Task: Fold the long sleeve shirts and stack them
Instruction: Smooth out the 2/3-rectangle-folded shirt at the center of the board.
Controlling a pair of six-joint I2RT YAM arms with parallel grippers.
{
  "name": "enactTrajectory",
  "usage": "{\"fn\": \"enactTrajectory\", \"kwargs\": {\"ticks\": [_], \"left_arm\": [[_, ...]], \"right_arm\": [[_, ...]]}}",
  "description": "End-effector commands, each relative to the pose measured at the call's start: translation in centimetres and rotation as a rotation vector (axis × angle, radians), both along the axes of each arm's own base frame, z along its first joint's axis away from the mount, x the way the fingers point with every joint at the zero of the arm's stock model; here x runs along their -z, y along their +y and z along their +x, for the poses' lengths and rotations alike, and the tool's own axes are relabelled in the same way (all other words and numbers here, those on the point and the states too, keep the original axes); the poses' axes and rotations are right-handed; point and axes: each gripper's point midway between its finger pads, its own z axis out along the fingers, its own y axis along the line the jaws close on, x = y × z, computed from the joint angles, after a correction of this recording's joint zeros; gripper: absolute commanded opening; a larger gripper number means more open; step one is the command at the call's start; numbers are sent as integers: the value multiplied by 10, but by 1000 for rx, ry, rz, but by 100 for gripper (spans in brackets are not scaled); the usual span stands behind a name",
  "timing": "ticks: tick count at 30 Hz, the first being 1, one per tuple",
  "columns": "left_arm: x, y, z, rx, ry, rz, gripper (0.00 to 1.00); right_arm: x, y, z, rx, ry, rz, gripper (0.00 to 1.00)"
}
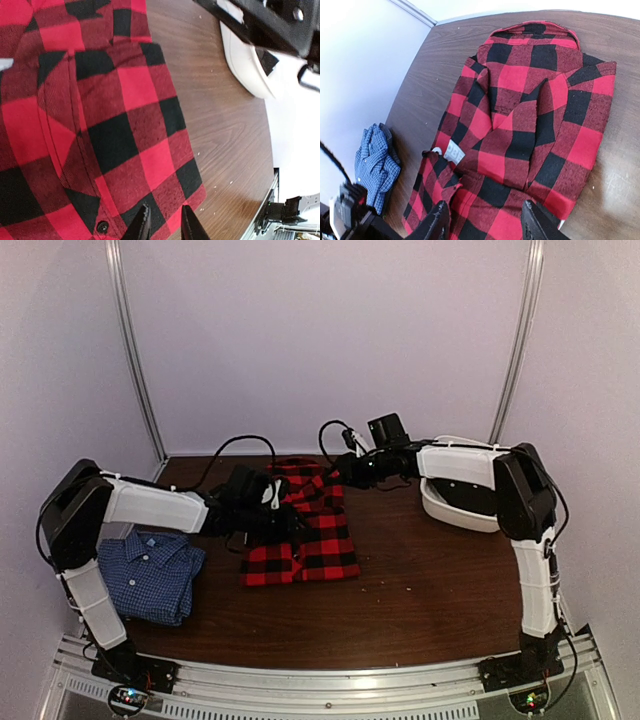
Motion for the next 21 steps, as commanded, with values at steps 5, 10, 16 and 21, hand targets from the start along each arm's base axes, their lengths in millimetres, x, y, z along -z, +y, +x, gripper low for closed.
{"fn": "enactTrajectory", "kwargs": {"ticks": [5,10,16,21], "left_arm": [[-6,21,64,-96,-67,46,22],[22,32,102,-139,-50,81,22],[56,30,126,-115,-10,102,22],[51,31,131,-112,-18,112,22]], "right_arm": [[-17,-17,-32,-2,-48,4,50],[-11,-19,-51,-26,-29,1,49],[7,-22,-69,-38,-2,-24,49],[10,-19,-73,-39,-14,-45,49]]}}
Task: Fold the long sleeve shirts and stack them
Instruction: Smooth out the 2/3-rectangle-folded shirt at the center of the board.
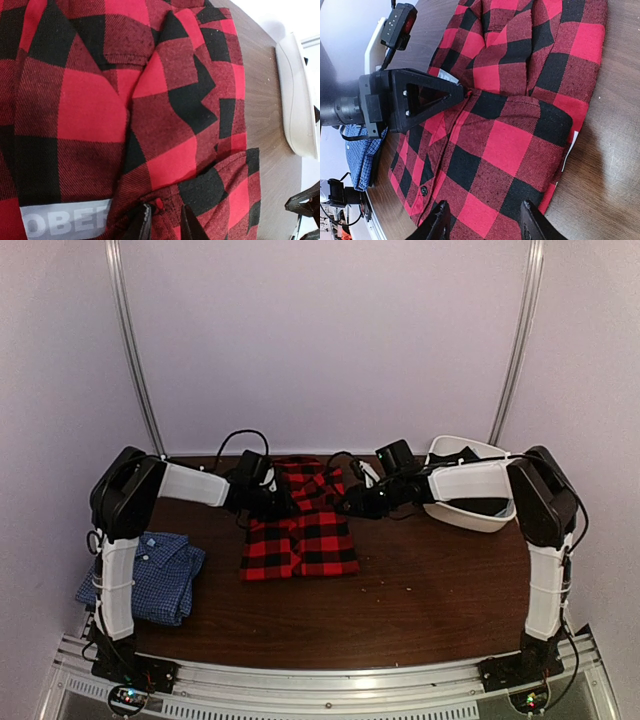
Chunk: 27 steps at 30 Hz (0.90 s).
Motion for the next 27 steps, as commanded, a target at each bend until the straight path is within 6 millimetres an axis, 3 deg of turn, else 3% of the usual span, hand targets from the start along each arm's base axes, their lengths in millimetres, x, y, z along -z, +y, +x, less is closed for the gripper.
{"fn": "enactTrajectory", "kwargs": {"ticks": [1,6,12,21,27], "left_arm": [[-10,-1,5,30,-24,19,23],[-49,-5,8,46,-87,-6,24],[-83,14,-2,7,-140,-5,26],[-55,64,-25,-59,-76,44,26],[-33,86,-13,-91,-59,87,25]], "right_arm": [[-27,8,2,-5,-94,15,49],[-22,18,9,-10,-96,9,48],[-14,33,33,-1,-108,1,46],[33,35,66,38,-53,-36,45],[58,26,73,59,-9,-60,45]]}}
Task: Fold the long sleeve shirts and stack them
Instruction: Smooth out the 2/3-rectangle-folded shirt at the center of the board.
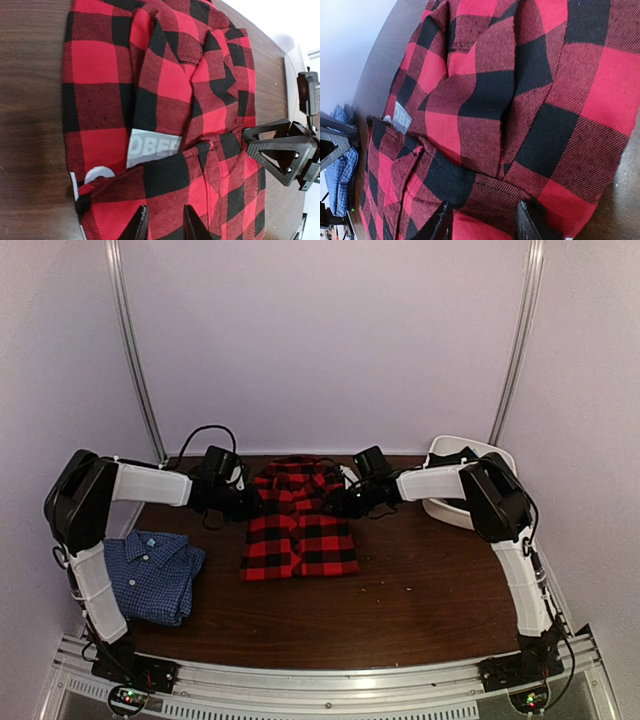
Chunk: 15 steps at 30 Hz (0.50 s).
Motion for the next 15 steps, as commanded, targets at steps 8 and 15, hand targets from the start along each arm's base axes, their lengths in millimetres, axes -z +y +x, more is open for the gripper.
{"fn": "enactTrajectory", "kwargs": {"ticks": [8,15], "left_arm": [[35,21,45,-19,-18,87,24],[22,19,62,-1,-46,103,24]], "right_arm": [[-9,-8,9,28,-1,-17,46],[-41,-15,9,24,-58,-52,48]]}}
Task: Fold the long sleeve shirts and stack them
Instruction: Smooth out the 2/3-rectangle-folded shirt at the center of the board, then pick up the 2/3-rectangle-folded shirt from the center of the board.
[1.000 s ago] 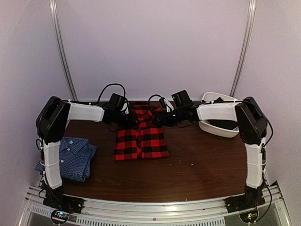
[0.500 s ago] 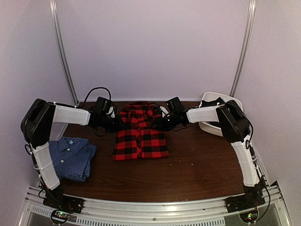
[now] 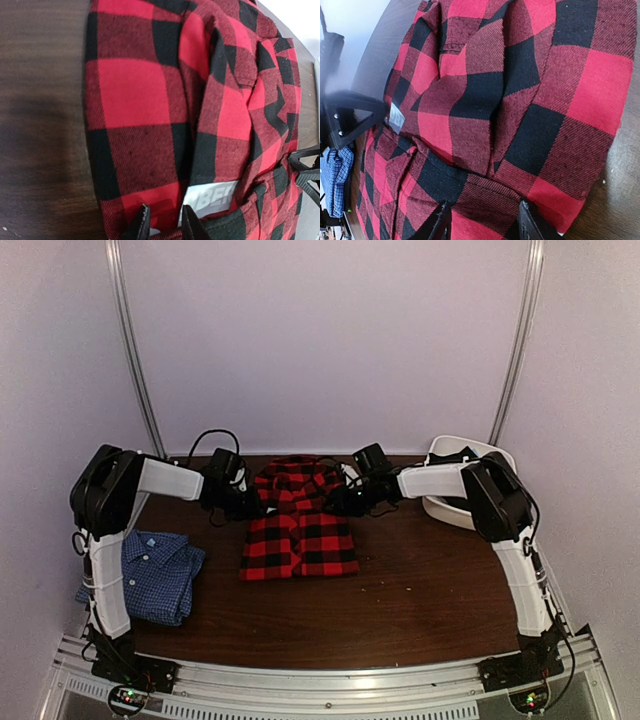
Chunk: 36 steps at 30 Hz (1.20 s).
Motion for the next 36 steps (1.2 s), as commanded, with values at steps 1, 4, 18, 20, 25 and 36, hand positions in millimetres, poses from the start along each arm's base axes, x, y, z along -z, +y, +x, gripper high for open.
{"fn": "enactTrajectory", "kwargs": {"ticks": [1,4,18,20,25,36], "left_arm": [[-32,1,23,20,-86,17,24],[-51,1,26,26,-123,24,27],[-83,8,-84,56,-41,-113,32],[-76,7,-106,63,-14,-113,32],[-53,6,-157,70,69,-101,32],[-21,18,-199,27,148,-48,32]], "right_arm": [[-43,-12,5,15,-73,-32,48],[-57,-20,-2,24,-95,-43,50],[-52,-60,-115,5,-45,-69,51],[-47,-65,-128,8,-32,-73,51],[-31,-69,-155,1,6,-78,51],[-6,-53,-181,-48,55,-100,51]]}}
